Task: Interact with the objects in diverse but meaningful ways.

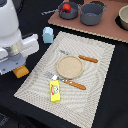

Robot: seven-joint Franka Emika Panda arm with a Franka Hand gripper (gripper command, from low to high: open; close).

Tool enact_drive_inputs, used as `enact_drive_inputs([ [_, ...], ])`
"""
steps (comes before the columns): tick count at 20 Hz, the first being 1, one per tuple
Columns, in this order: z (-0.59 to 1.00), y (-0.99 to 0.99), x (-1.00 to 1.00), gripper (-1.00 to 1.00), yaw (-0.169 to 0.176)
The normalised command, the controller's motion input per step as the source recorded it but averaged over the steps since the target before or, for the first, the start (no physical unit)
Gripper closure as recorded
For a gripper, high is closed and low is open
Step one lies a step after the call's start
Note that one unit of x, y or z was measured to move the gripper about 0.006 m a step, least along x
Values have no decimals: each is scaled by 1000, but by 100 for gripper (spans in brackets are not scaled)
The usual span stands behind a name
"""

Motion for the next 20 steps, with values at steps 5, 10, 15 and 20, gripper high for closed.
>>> enact_drive_inputs([
  [5,-197,-31,-129,-100,-3],
  [10,153,177,71,-100,0],
  [15,576,486,282,-100,0],
  [20,696,757,247,-100,10],
])
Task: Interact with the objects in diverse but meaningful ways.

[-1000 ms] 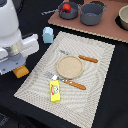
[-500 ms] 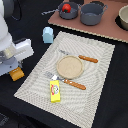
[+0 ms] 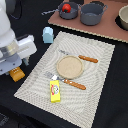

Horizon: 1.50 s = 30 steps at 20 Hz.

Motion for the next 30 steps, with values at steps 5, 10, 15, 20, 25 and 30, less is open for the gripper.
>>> enact_drive_inputs([
  [5,610,787,137,-100,19],
  [10,554,773,7,-100,19],
  [15,507,759,0,-100,17],
  [20,277,626,80,-100,46],
  [25,-113,119,29,-100,87],
  [30,-217,-17,30,-100,133],
])
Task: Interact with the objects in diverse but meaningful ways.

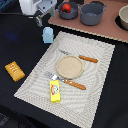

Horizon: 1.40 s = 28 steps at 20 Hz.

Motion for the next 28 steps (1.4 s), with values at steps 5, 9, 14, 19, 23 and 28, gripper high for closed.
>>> enact_drive_inputs([
  [5,-55,-23,5,-100,127],
  [9,-133,99,0,-100,83],
  [14,-154,143,38,-100,53],
  [19,-240,224,59,-100,30],
  [23,-275,108,29,-100,25],
  [28,-270,-11,50,-100,19],
])
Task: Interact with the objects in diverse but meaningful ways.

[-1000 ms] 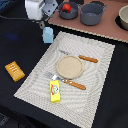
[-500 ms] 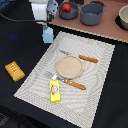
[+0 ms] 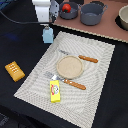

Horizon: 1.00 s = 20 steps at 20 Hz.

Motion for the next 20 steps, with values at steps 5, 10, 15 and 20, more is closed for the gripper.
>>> enact_drive_inputs([
  [5,-61,-155,39,-100,13],
  [10,-59,-32,72,-100,1],
  [15,-210,-3,6,-100,0],
  [20,-305,0,0,-100,0],
])
